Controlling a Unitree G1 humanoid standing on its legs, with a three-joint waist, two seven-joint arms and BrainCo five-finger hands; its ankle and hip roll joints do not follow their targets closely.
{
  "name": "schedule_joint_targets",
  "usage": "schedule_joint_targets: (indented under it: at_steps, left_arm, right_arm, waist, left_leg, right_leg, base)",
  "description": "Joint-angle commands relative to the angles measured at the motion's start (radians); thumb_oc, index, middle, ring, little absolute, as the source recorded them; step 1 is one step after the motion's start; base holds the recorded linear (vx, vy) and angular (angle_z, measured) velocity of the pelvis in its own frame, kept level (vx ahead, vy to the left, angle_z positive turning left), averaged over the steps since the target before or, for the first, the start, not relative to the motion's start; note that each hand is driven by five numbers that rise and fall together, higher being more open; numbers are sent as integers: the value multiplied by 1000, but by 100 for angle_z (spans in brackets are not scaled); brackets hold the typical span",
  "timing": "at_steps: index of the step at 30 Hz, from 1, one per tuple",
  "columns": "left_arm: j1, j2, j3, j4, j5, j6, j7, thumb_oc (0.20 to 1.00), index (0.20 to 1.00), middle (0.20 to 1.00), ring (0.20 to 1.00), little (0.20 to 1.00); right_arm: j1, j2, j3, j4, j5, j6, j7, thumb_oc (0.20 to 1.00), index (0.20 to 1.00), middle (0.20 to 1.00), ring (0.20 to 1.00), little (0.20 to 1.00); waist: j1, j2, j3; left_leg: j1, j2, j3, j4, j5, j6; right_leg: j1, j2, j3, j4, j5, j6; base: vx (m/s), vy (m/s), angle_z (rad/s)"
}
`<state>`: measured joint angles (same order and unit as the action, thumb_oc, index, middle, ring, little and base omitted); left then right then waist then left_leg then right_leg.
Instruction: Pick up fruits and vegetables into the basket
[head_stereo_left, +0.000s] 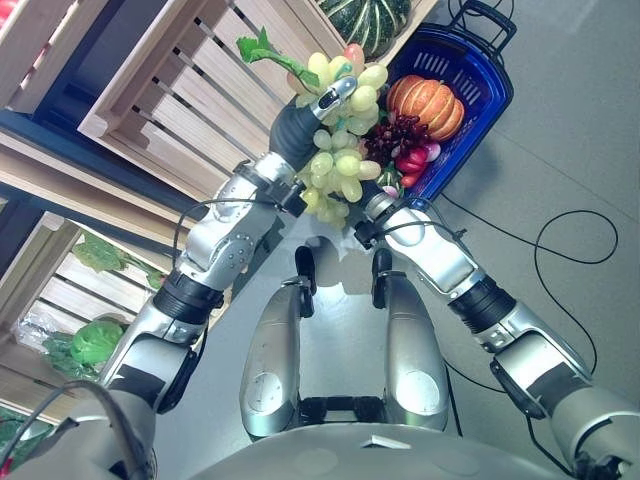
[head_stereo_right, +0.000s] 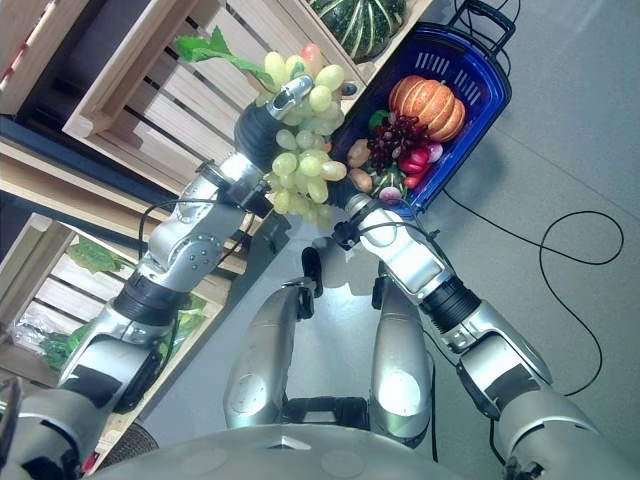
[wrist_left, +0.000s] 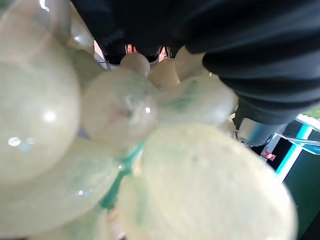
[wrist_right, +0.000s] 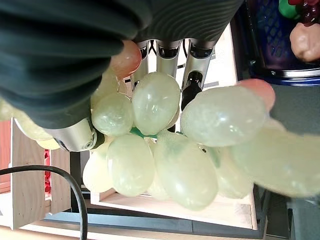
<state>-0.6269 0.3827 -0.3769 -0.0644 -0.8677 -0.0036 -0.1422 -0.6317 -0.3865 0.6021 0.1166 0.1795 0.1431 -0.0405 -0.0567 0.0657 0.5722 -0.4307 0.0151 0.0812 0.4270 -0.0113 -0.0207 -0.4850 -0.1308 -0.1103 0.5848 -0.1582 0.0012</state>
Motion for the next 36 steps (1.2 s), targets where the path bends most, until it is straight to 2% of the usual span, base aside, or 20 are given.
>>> schedule_joint_targets:
  at_steps: [1, 6, 7, 11, 13, 15, 16, 18, 20, 23, 28, 31, 34, 36]
  left_arm:
    - [12, -51, -42, -162, -81, -45, -19, 200, 200, 200, 200, 200]
    - [19, -57, -43, -183, -104, -17, 12, 200, 200, 200, 200, 200]
    - [19, -59, -46, -190, -114, 3, 27, 1000, 1000, 1000, 1000, 1000]
    - [11, -53, -56, -197, -81, 38, 5, 1000, 1000, 1000, 1000, 1000]
    - [-4, -39, -67, -193, 10, 102, 13, 1000, 1000, 1000, 1000, 1000]
    - [-32, -9, -85, -178, 175, 142, 41, 1000, 1000, 1000, 1000, 1000]
    - [-55, 18, -90, -167, 245, 127, 82, 1000, 1000, 1000, 1000, 1000]
    - [-66, 29, -81, -157, 314, 119, 104, 1000, 1000, 1000, 1000, 1000]
    - [-97, 78, -52, -137, 433, 80, 129, 1000, 1000, 1000, 1000, 1000]
    - [-111, 109, -24, -143, 410, 73, 96, 1000, 1000, 1000, 1000, 1000]
    - [-130, 159, 22, -166, 376, 9, 161, 1000, 1000, 1000, 1000, 1000]
    - [-104, 185, 78, -193, 310, -46, 188, 1000, 1000, 1000, 1000, 1000]
    - [-48, 176, 139, -216, 243, -161, 222, 1000, 1000, 1000, 1000, 1000]
    - [-26, 162, 158, -224, 226, -211, 230, 1000, 1000, 1000, 1000, 1000]
  right_arm:
    - [-52, 65, -35, -155, 47, -66, -6, 200, 200, 200, 200, 200]
    - [-61, 55, -53, -214, 65, -6, -14, 200, 200, 200, 200, 200]
    - [-68, 55, -59, -235, 70, 22, -21, 200, 200, 200, 200, 200]
    - [-87, 52, -66, -251, 87, 51, -33, 200, 200, 200, 200, 200]
    - [-99, 48, -70, -246, 97, 52, -39, 200, 200, 200, 200, 200]
    - [-110, 42, -74, -235, 105, 45, -39, 200, 200, 200, 200, 200]
    - [-115, 39, -82, -227, 107, 45, -36, 200, 200, 200, 200, 200]
    - [-120, 36, -84, -219, 110, 43, -39, 200, 200, 200, 200, 200]
    - [-129, 26, -97, -202, 124, 35, -40, 200, 200, 200, 200, 200]
    - [-132, 19, -115, -198, 133, 36, -46, 200, 200, 200, 200, 200]
    - [-122, -8, -156, -211, 136, 30, -40, 200, 200, 200, 200, 200]
    - [-70, -56, -214, -241, 156, 3, -3, 200, 200, 200, 200, 200]
    - [-2, -78, -265, -254, 147, -49, 24, 200, 200, 200, 200, 200]
    - [19, -77, -279, -260, 135, -62, 26, 200, 200, 200, 200, 200]
  waist:
    - [-3, -26, -52]
    - [-9, -29, -52]
    - [-11, -29, -52]
    - [-12, -29, -52]
    - [-13, -28, -52]
    - [-14, -26, -52]
    - [-15, -25, -52]
    - [-13, -23, -52]
    - [-6, -19, -52]
    - [0, -17, -52]
    - [1, -14, -52]
    - [-4, -21, -52]
    - [-8, -27, -52]
    - [-9, -29, -52]
  left_leg:
    - [27, -93, 55, 38, -115, 90]
    - [31, -90, 59, 32, -114, 91]
    - [32, -89, 60, 31, -113, 90]
    - [41, -86, 64, 26, -112, 89]
    - [47, -85, 65, 22, -112, 88]
    - [53, -84, 66, 22, -112, 87]
    - [57, -84, 64, 25, -112, 86]
    - [61, -85, 63, 24, -112, 85]
    - [67, -86, 58, 26, -109, 82]
    - [66, -84, 54, 33, -111, 78]
    - [63, -78, 57, 35, -114, 72]
    - [60, -73, 59, 33, -116, 71]
    - [48, -69, 61, 36, -117, 69]
    - [44, -68, 61, 35, -114, 69]
  right_leg:
    - [20, 40, -17, -84, 73, 18]
    - [20, 45, -14, -85, 73, 16]
    - [21, 46, -13, -86, 73, 16]
    - [27, 47, -13, -89, 72, 14]
    - [33, 47, -15, -89, 70, 13]
    - [39, 46, -17, -89, 70, 12]
    - [45, 44, -17, -90, 70, 11]
    - [49, 43, -18, -89, 67, 10]
    - [56, 38, -22, -87, 68, 8]
    - [56, 34, -25, -78, 64, 8]
    - [49, 32, -27, -69, 59, 8]
    - [42, 37, -28, -65, 56, 7]
    - [31, 39, -34, -58, 52, 6]
    - [27, 40, -37, -59, 52, 5]
  base:
    - [0, 0, 0]
    - [0, 0, 0]
    - [-7, -25, -4]
    - [-1, -13, -3]
    - [0, 0, 0]
    - [0, 0, 0]
    - [0, 0, 0]
    - [16, -6, -1]
    - [17, -16, 0]
    - [14, -21, 1]
    - [6, -17, 2]
    - [-5, -51, -2]
    - [0, -43, -2]
    - [-2, -16, -1]
